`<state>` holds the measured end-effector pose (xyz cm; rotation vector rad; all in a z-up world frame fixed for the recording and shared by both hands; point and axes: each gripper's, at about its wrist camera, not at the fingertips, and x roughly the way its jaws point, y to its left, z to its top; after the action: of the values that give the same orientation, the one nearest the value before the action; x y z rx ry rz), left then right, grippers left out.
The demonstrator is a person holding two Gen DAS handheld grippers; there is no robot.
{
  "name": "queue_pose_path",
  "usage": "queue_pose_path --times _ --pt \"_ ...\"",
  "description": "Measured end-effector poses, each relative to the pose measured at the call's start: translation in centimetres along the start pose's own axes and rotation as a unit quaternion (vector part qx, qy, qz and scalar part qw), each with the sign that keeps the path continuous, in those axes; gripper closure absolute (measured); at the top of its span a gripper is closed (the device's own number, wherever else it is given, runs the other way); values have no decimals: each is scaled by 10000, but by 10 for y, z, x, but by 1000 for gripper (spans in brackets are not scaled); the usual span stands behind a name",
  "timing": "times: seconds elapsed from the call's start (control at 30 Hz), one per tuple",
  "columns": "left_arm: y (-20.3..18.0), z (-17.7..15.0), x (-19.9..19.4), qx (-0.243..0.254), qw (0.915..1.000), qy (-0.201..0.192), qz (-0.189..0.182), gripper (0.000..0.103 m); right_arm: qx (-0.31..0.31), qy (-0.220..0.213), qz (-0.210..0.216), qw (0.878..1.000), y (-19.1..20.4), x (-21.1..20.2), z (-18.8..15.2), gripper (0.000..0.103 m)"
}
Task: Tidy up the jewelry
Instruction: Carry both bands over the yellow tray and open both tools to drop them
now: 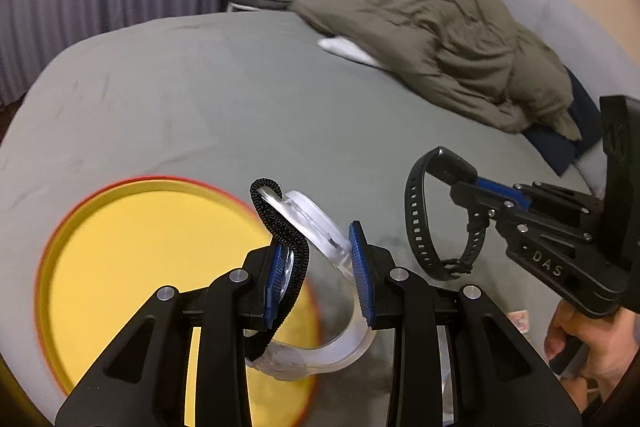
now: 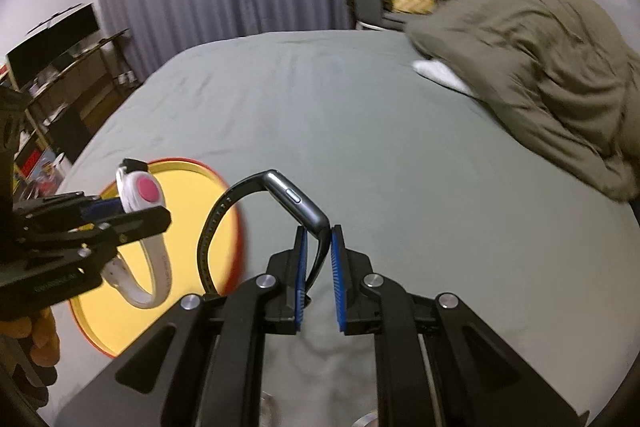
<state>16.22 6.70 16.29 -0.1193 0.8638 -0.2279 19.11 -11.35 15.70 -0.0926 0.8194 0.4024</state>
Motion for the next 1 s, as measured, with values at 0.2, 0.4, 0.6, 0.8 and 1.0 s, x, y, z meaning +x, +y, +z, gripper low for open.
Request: queue_pose_path --times 0.2,0.4,0.6,0.8,1.0 --pt "72 -15 -19 -395 9988 -44 298 74 -324 110 330 9989 74 33 20 91" --pt "135 -40 -28 -670 9964 47 522 74 -611 289 627 9957 148 67 30 91" --pt "173 -71 -23 -901 9940 215 580 74 -804 501 673 9932 192 100 32 91" --pt "206 -96 -19 -1269 9900 320 533 74 -804 832 727 9906 210 128 25 91" --pt "214 -95 -10 -1422 9877 382 528 74 -851 1148 849 9861 221 154 17 91"
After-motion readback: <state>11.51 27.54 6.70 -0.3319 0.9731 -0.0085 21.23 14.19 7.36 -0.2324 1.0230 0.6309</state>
